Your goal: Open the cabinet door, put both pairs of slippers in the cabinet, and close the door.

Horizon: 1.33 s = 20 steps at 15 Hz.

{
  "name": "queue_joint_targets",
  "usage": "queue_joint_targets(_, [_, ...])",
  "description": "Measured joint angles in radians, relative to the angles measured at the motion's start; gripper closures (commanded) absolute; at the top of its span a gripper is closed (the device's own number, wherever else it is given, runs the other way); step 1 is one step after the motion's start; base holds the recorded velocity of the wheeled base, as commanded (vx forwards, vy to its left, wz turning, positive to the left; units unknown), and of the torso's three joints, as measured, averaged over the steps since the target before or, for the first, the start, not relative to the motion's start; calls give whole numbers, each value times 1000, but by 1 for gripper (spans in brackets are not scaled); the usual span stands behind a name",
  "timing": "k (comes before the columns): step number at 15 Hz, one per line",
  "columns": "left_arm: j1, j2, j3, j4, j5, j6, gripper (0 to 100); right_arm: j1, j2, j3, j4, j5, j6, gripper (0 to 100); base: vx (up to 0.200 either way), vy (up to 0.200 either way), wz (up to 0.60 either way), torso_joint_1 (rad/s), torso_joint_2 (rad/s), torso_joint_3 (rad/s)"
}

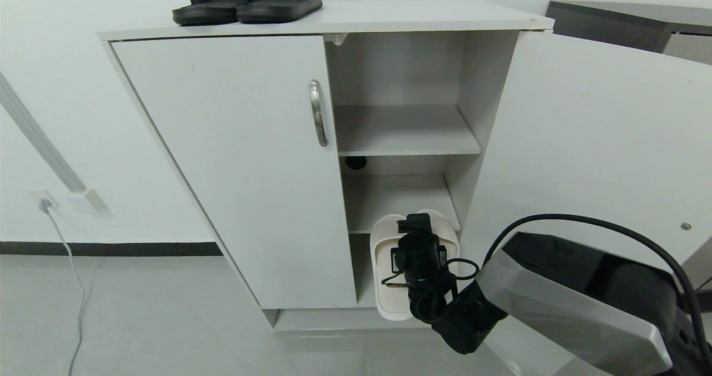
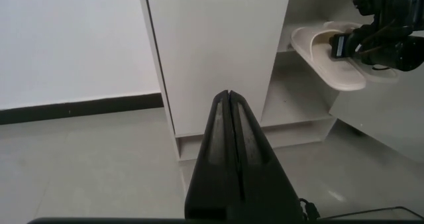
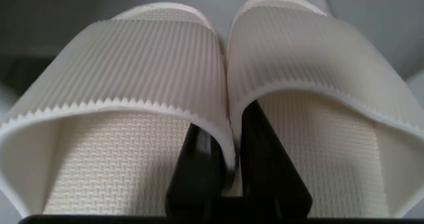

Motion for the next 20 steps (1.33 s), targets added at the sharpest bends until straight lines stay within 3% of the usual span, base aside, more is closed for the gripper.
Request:
queue_joint_targets(5, [0, 0, 0, 0, 0, 0, 100, 2, -1, 0, 1, 1, 0, 100, 200, 0, 0, 5, 4, 2])
queue_joint_targets(13, [0, 0, 0, 0, 0, 0, 100, -25, 10, -34, 37, 73, -4, 100, 0, 0, 0, 0, 0, 0])
queue_joint_targets(20, [0, 0, 0, 0, 1, 1, 100, -79, 106, -311, 209, 79, -10, 100, 0, 0, 0, 0, 0, 0])
